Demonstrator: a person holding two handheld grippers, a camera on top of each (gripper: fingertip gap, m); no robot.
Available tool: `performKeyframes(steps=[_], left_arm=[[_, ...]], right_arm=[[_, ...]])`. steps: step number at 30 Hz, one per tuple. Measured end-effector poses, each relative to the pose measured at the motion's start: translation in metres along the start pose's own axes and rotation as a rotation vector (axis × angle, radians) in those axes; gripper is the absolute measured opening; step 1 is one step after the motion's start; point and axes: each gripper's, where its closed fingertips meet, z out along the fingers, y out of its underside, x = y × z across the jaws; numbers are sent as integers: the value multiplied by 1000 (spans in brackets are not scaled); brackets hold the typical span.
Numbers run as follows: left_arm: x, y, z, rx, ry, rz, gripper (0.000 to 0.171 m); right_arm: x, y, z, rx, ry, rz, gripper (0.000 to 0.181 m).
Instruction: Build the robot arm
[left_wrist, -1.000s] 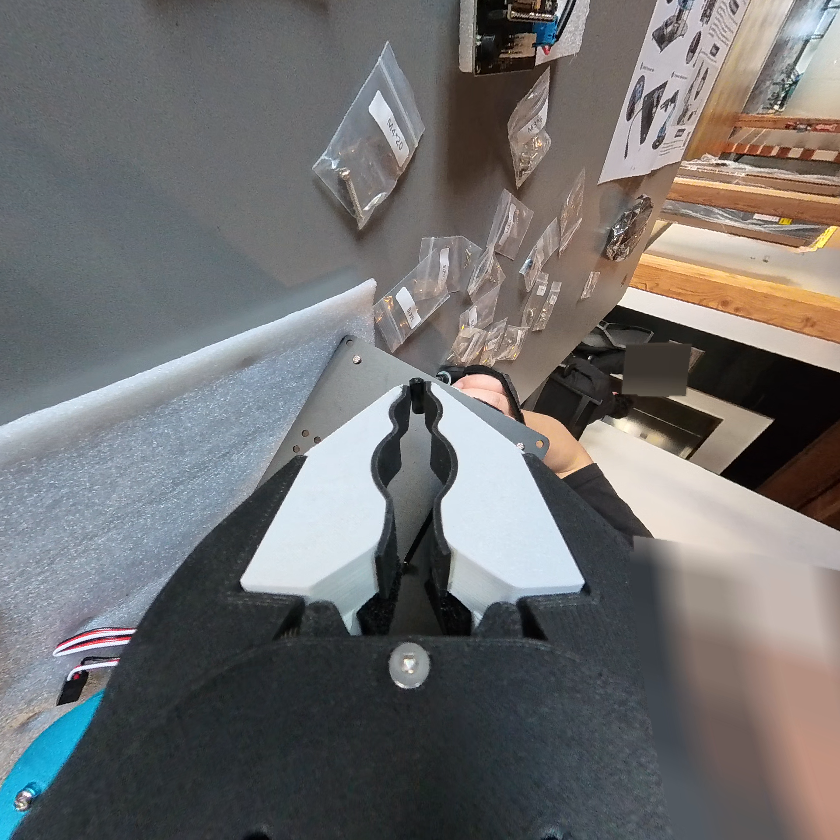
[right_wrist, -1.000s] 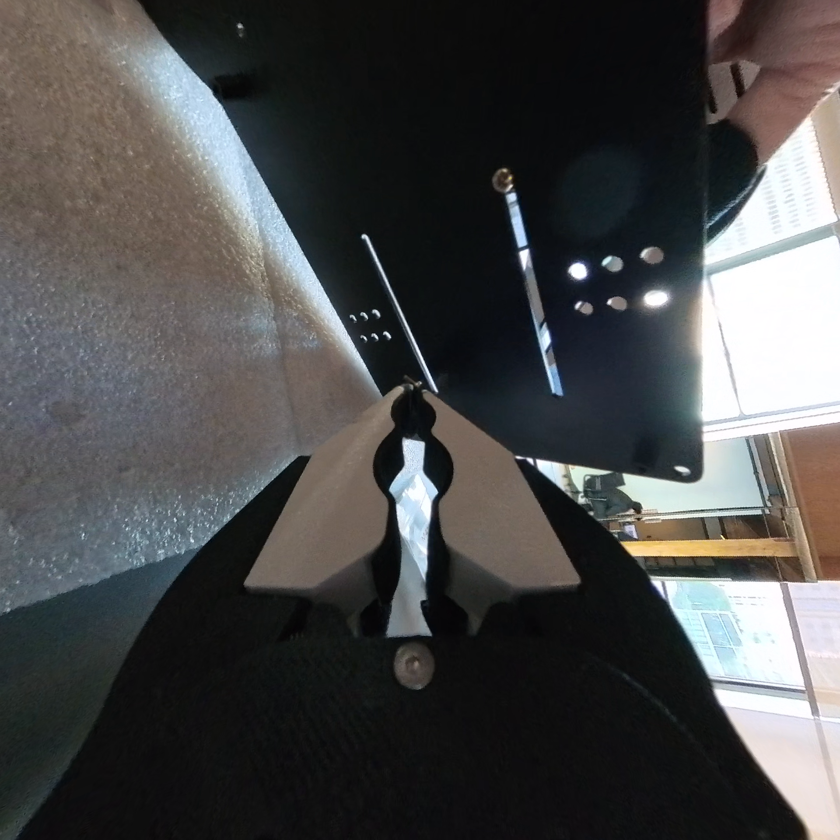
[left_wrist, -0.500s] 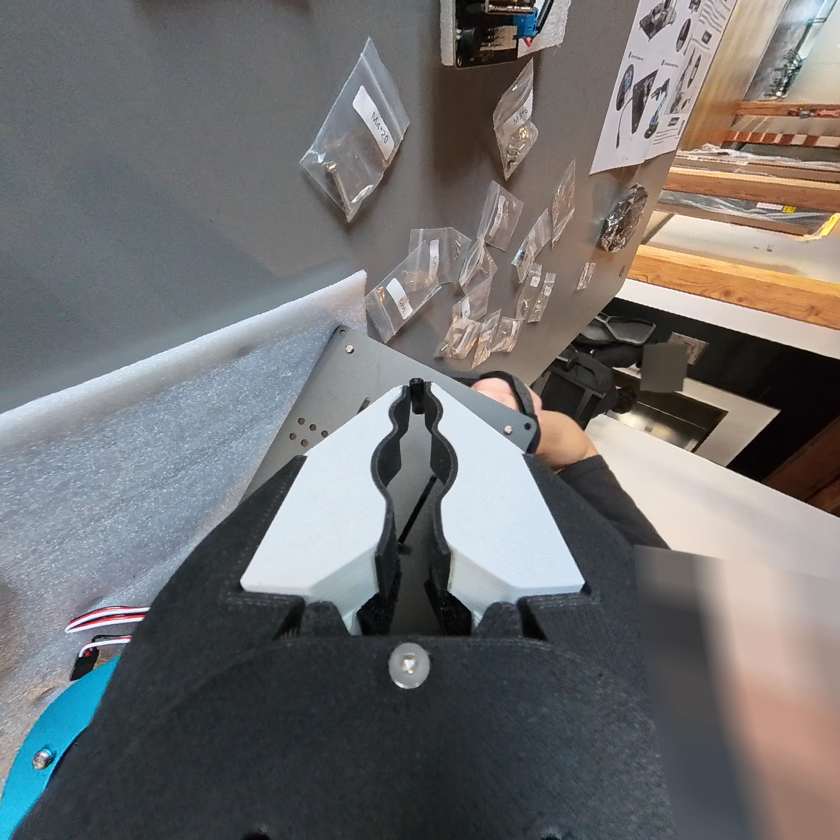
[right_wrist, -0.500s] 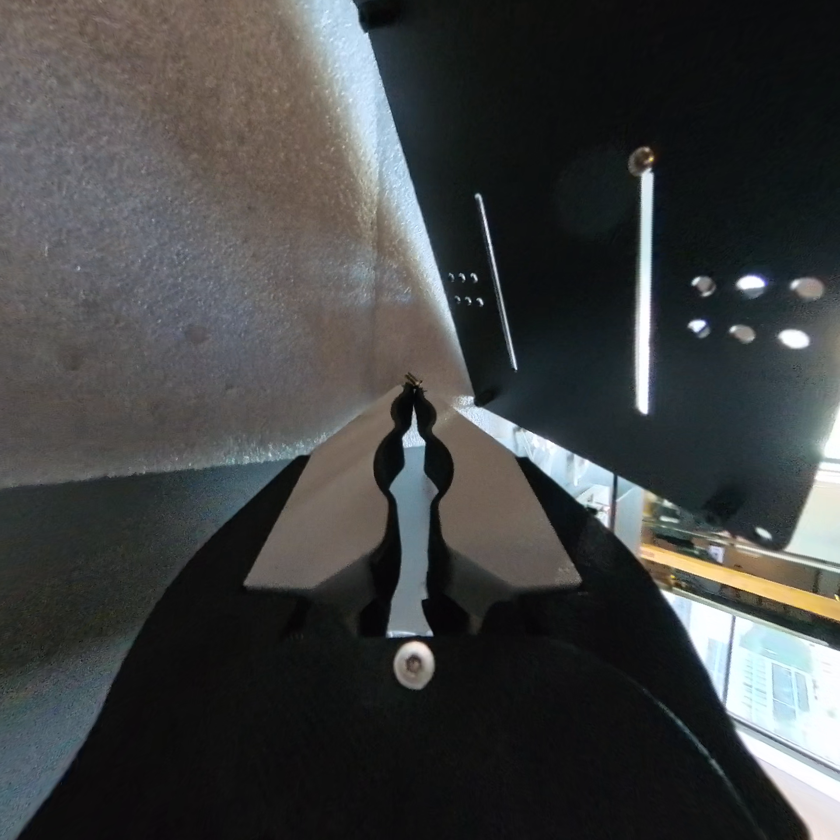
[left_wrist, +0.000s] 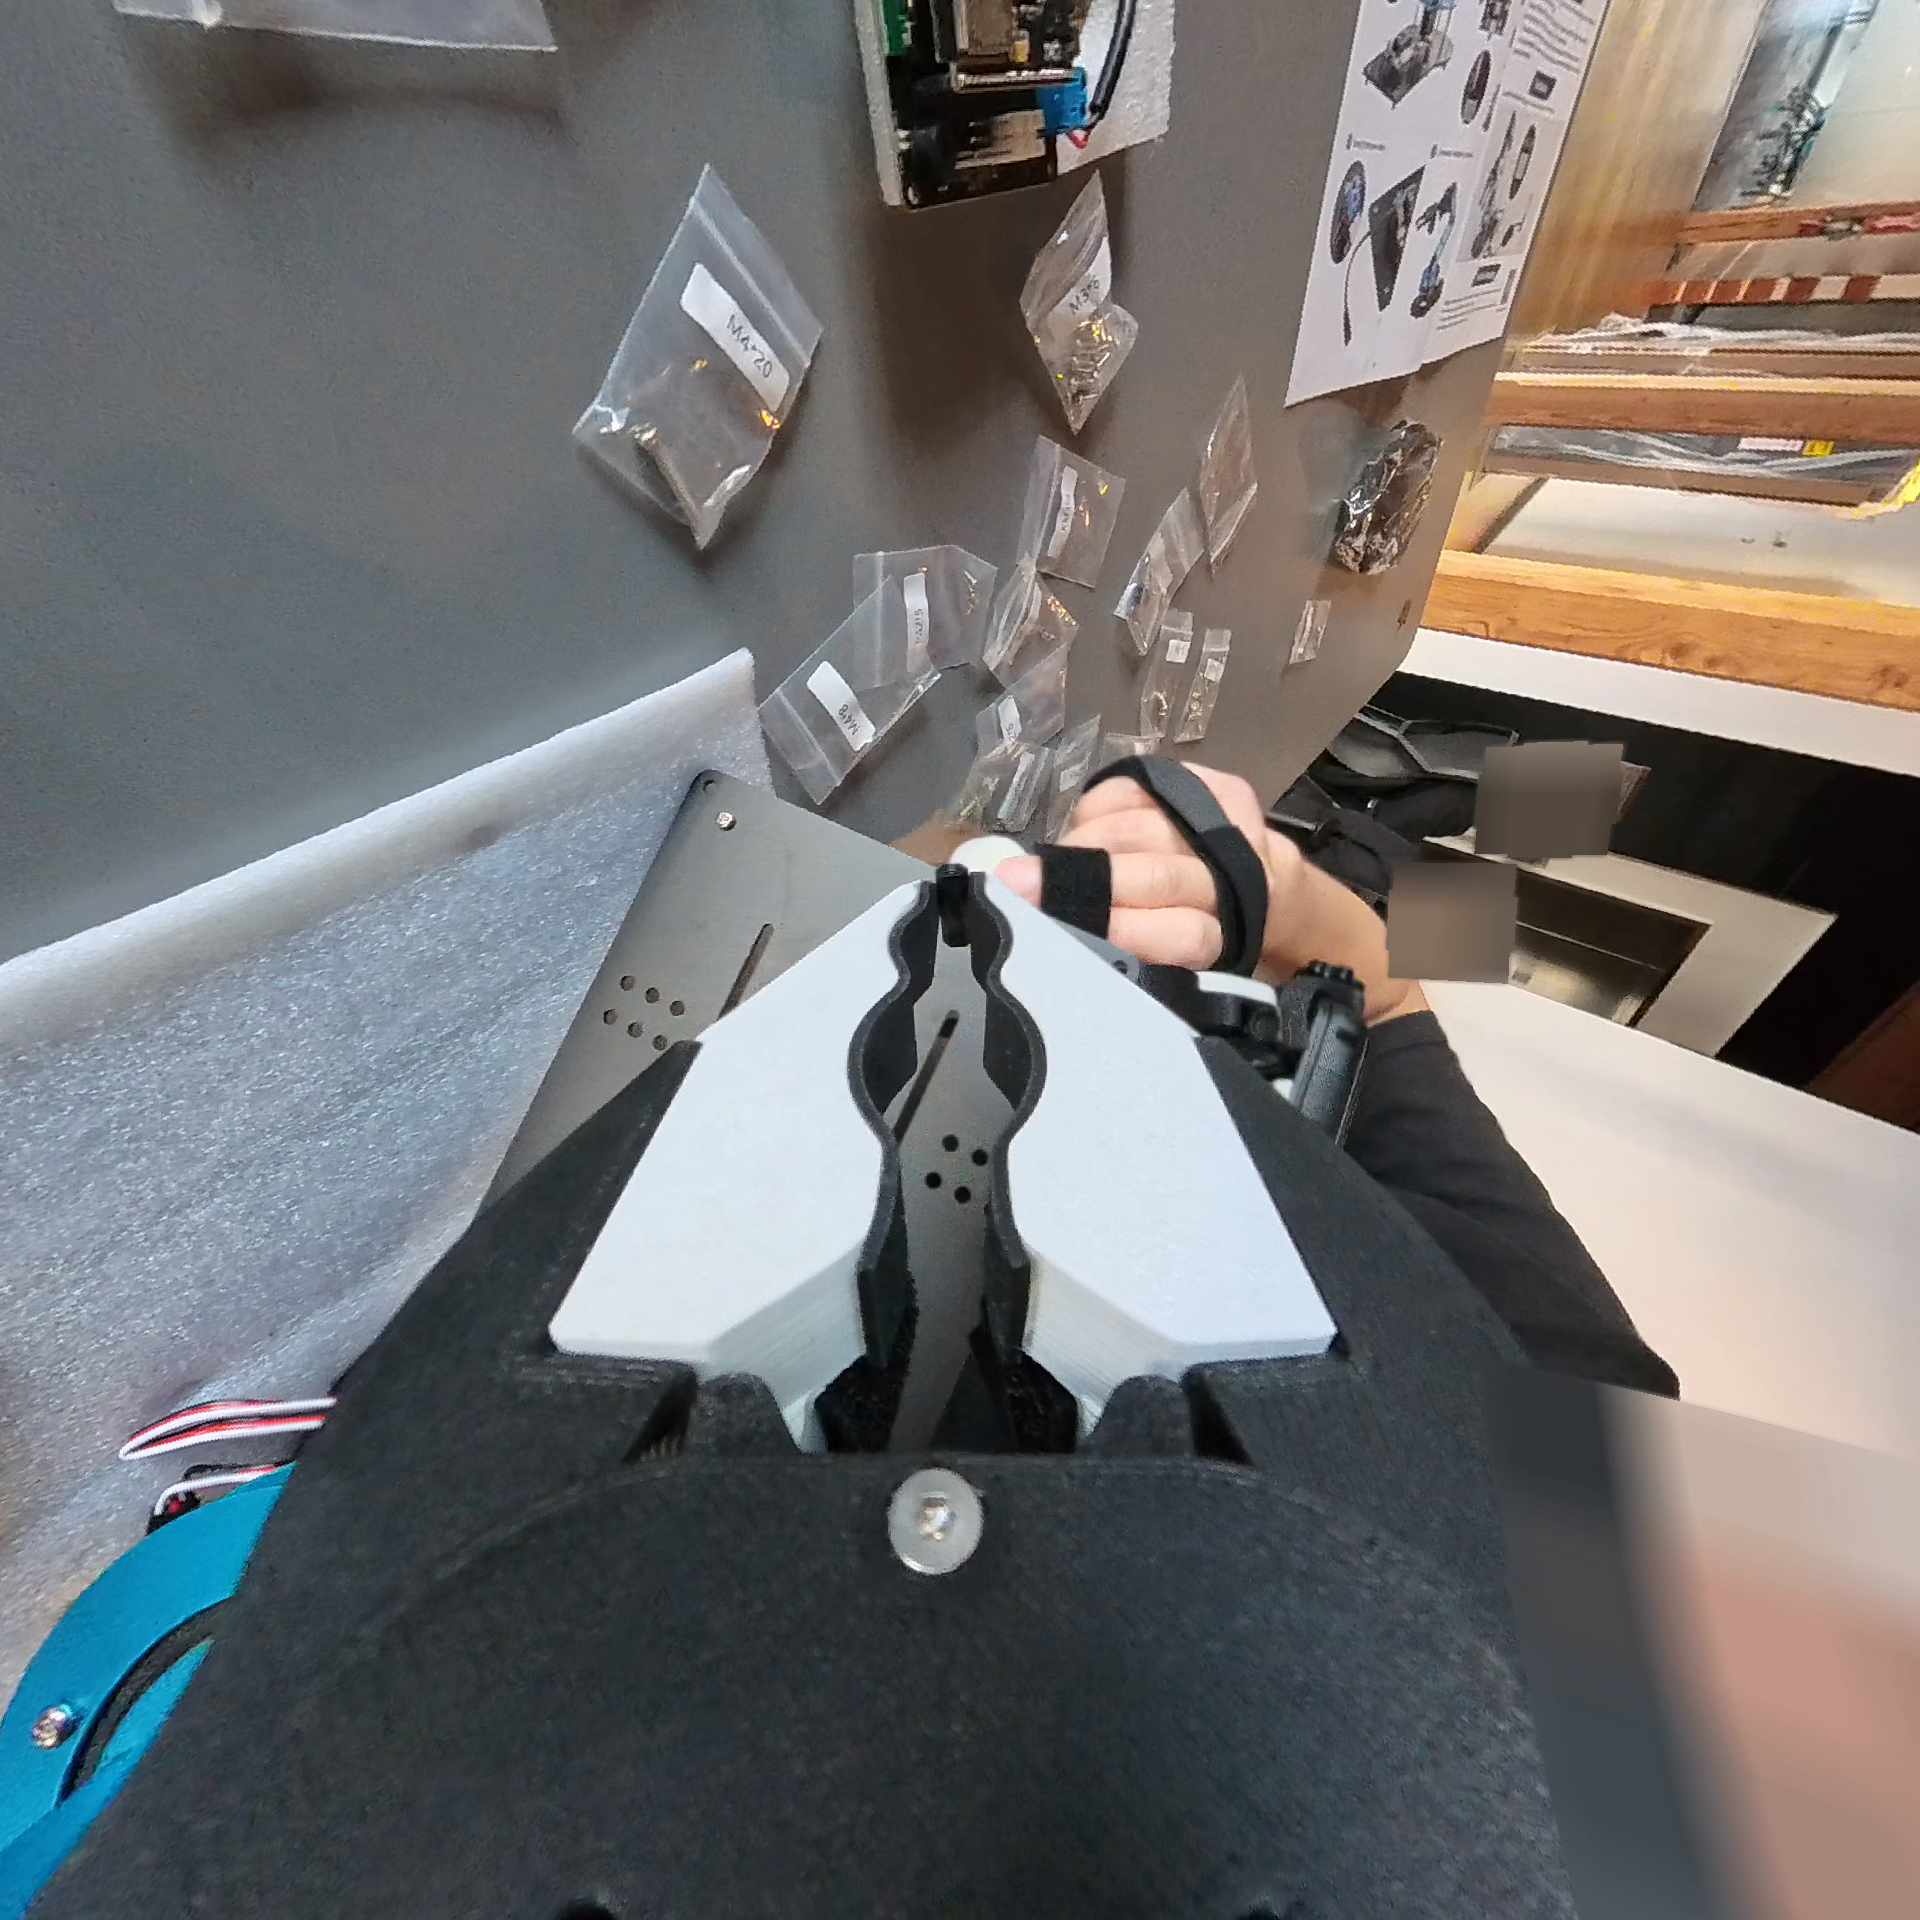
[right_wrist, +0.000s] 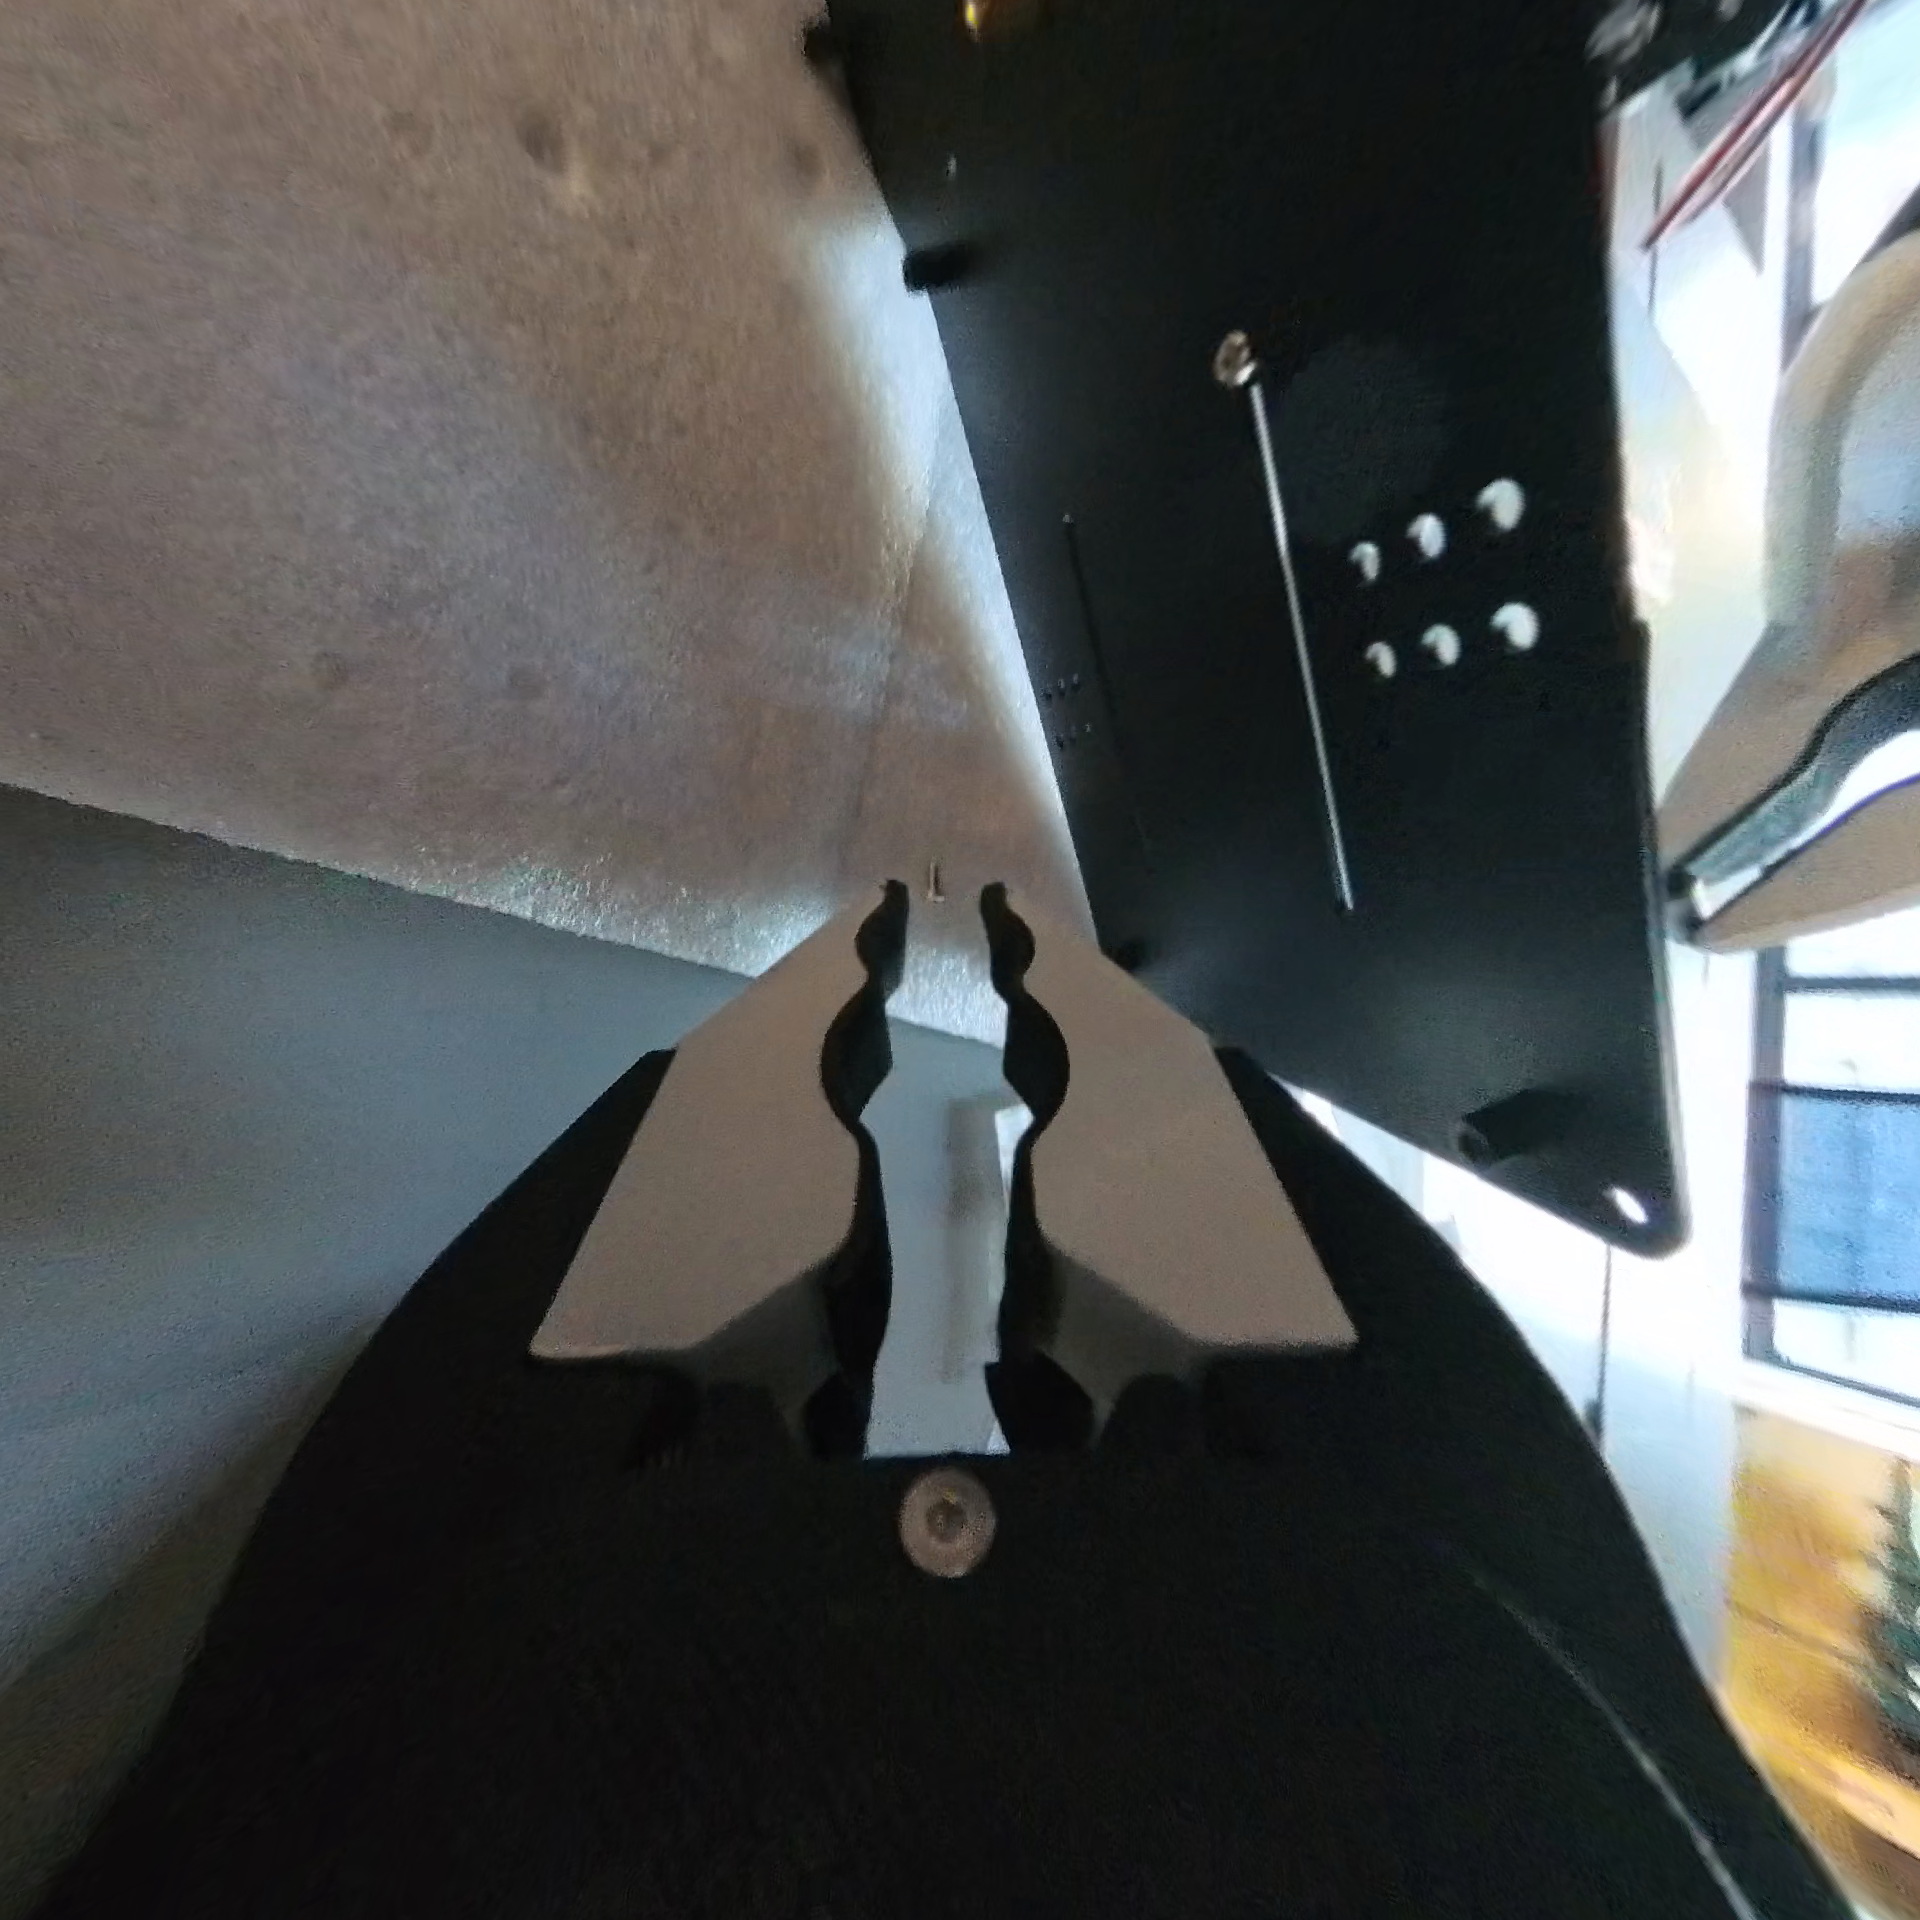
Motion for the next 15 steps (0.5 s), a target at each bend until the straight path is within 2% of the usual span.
performKeyframes(steps=[4,9,15], left_arm=[[5,0,-1,-3,-2,8,4],[9,-1,-3,5,2,12,4],[3,-2,-6,7,-7,-4,4]], right_arm=[[-1,-3,1,99,-78,57,16],[-1,0,2,246,-159,252,16],[-4,5,8,286,-215,300,8]])
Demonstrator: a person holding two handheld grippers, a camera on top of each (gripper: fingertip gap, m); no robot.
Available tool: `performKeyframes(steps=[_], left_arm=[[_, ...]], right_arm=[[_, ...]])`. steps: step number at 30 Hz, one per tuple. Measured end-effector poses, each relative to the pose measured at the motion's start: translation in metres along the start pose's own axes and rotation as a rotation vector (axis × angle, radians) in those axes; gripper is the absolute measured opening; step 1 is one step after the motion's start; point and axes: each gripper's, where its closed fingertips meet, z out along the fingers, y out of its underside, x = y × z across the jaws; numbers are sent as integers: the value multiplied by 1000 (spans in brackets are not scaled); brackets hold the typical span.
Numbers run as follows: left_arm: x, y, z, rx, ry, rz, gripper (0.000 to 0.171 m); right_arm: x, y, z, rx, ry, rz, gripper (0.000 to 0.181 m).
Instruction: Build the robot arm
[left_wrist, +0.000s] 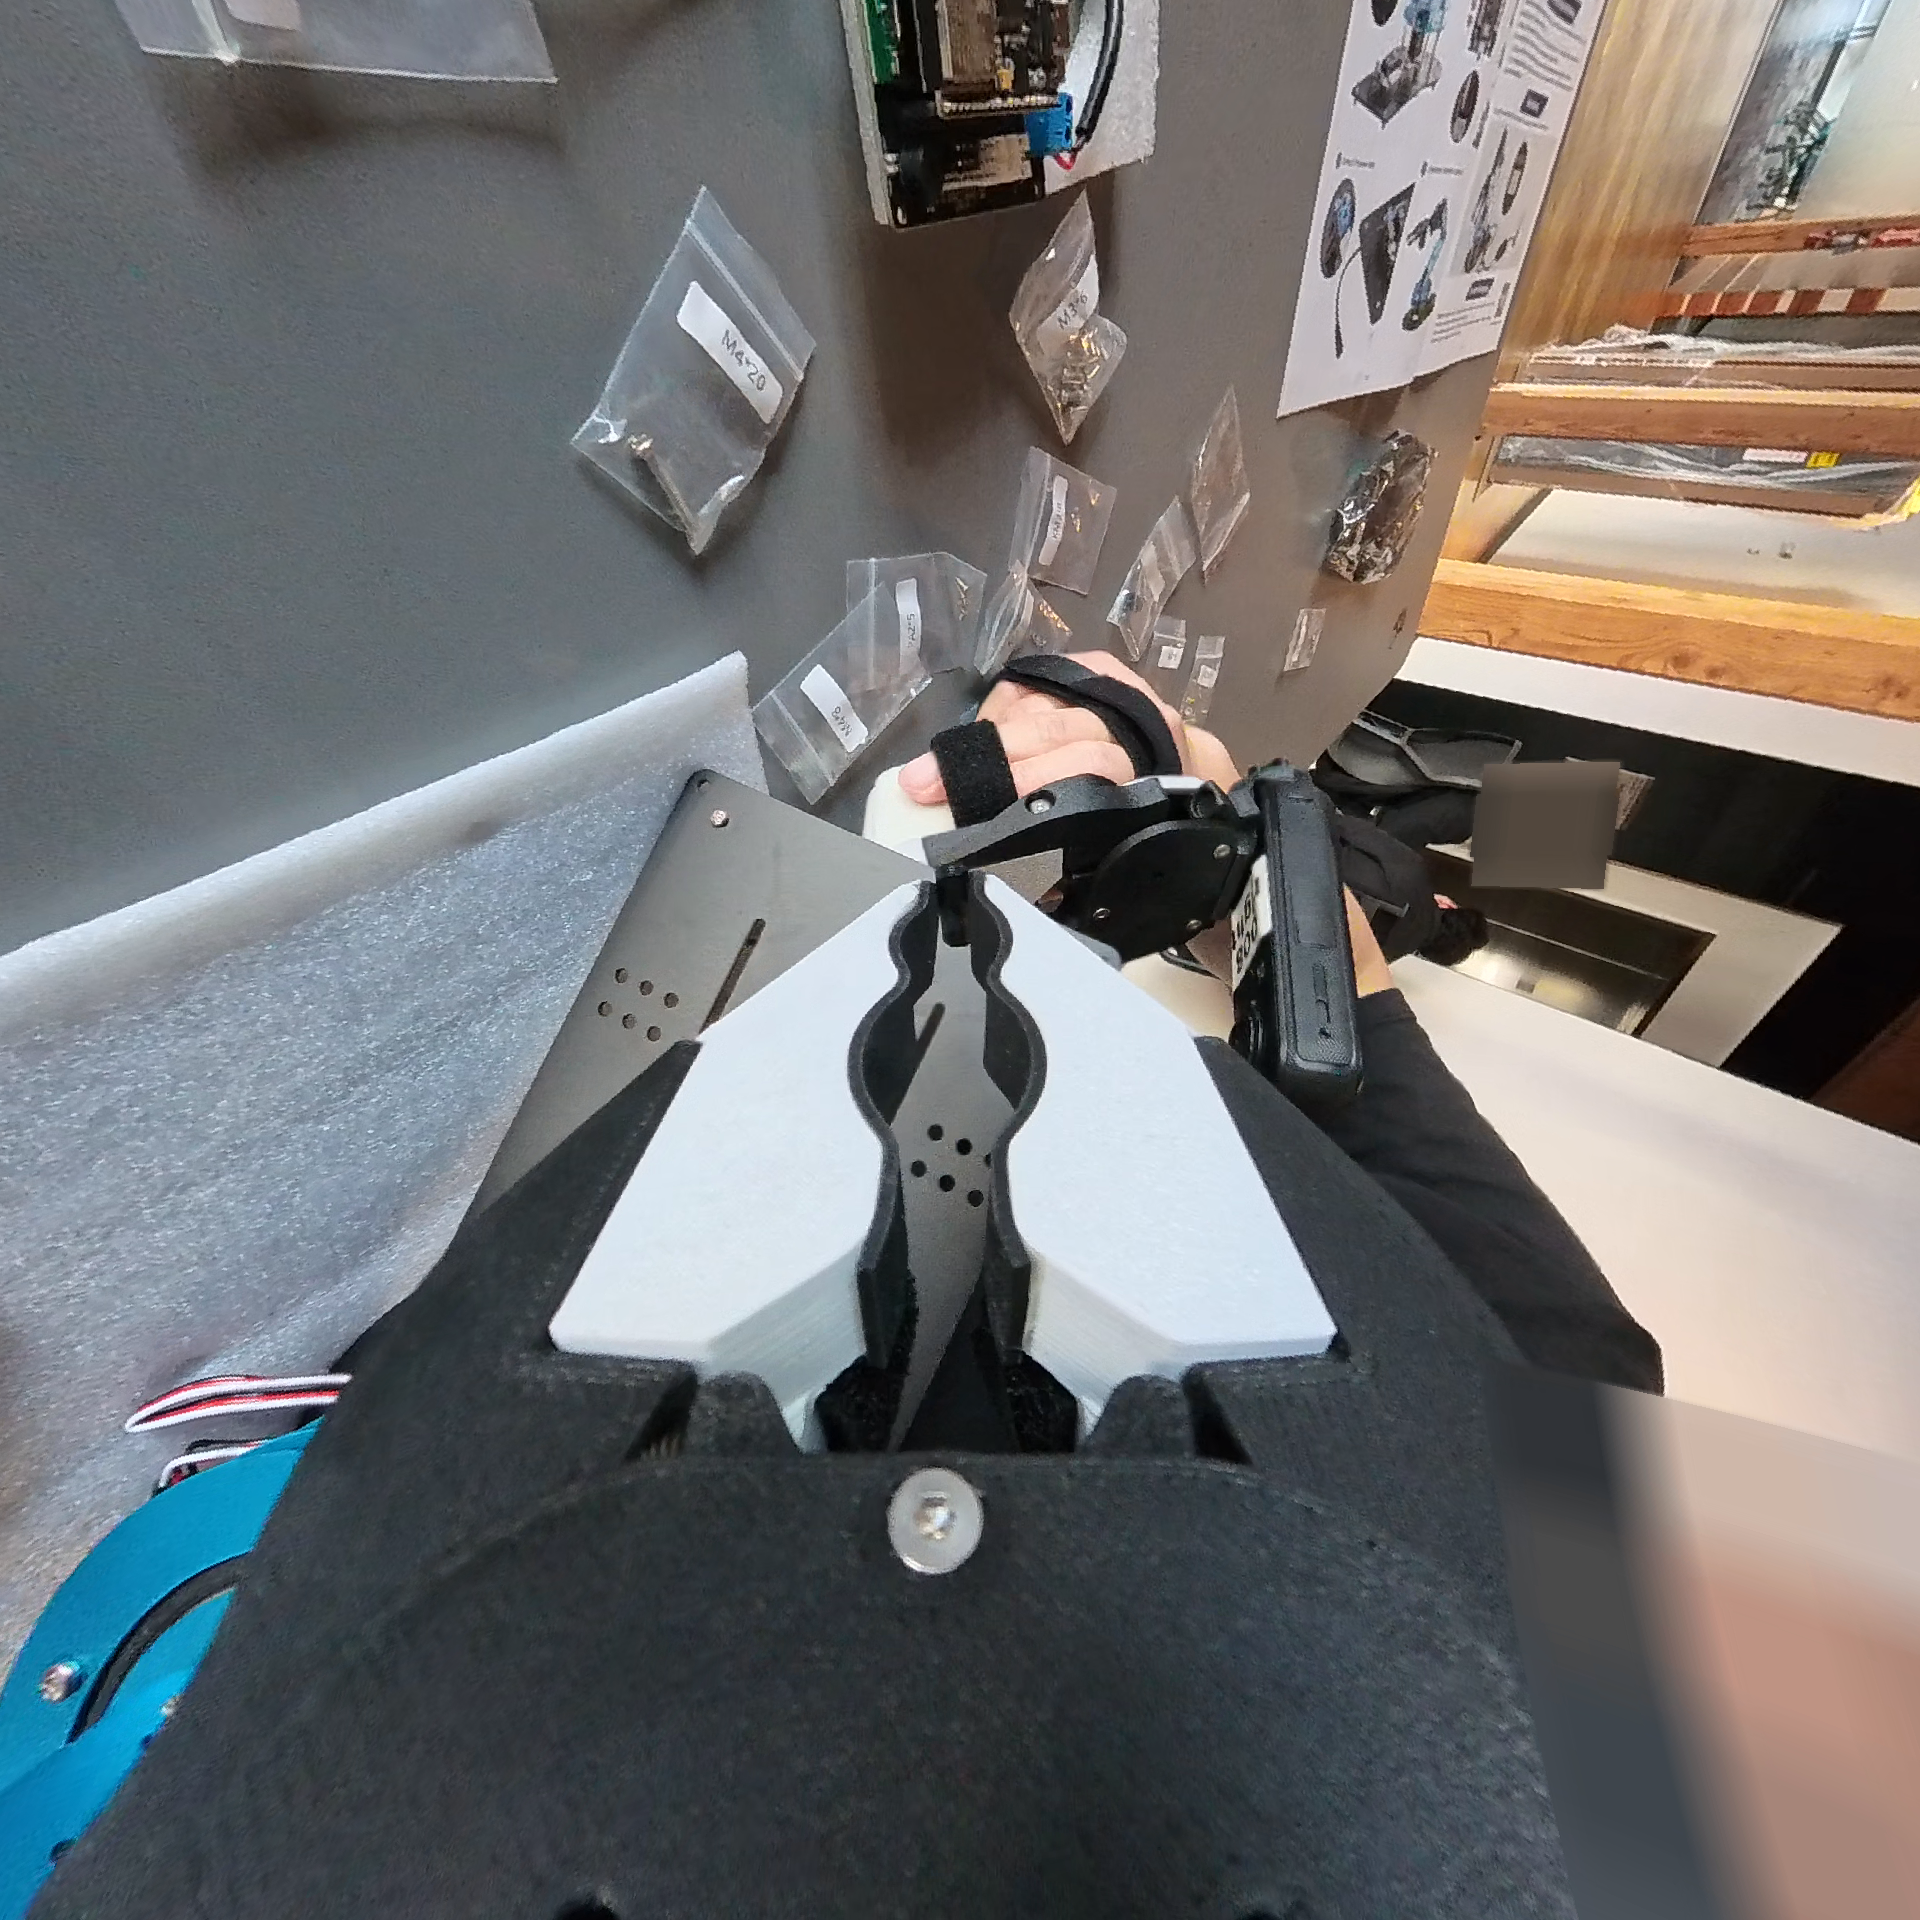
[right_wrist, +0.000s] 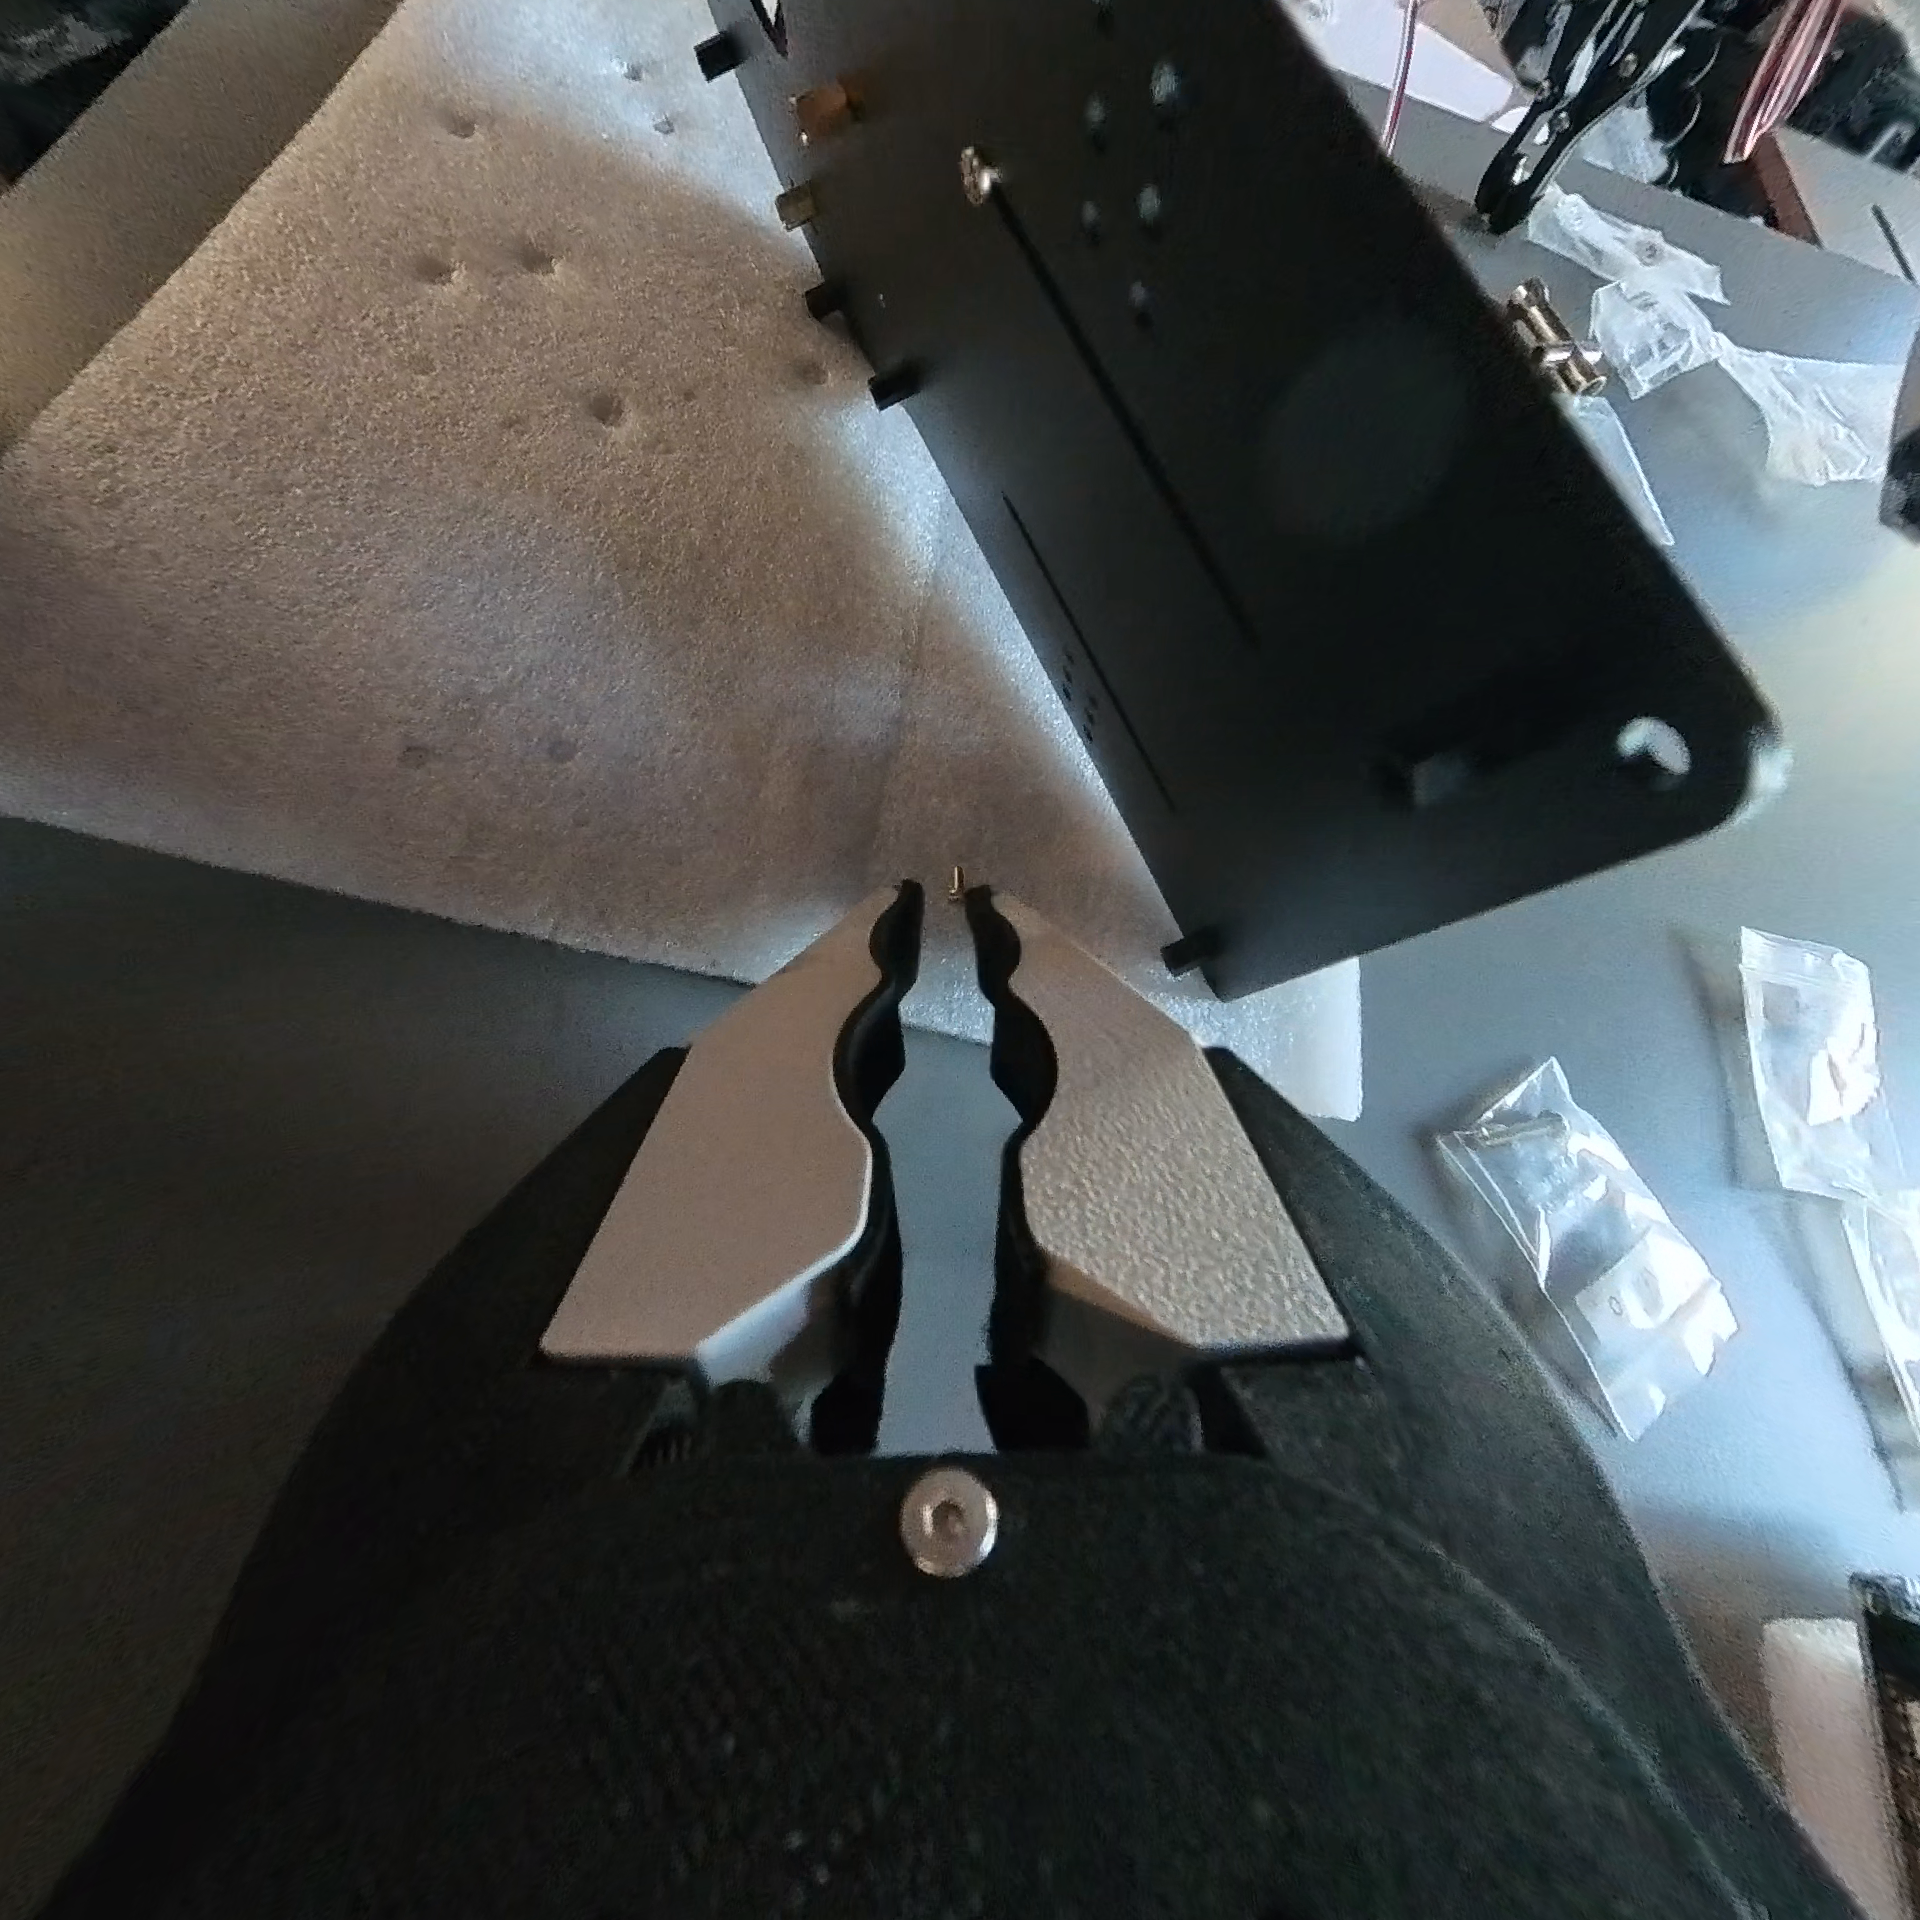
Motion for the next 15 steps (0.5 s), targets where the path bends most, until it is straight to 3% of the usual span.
performKeyframes(steps=[9,15], left_arm=[[-5,1,-2,0,0,-15,4],[-6,1,-3,1,-3,-15,4]], right_arm=[[2,2,3,-32,-7,-139,9],[0,2,4,-33,-18,-137,3]])
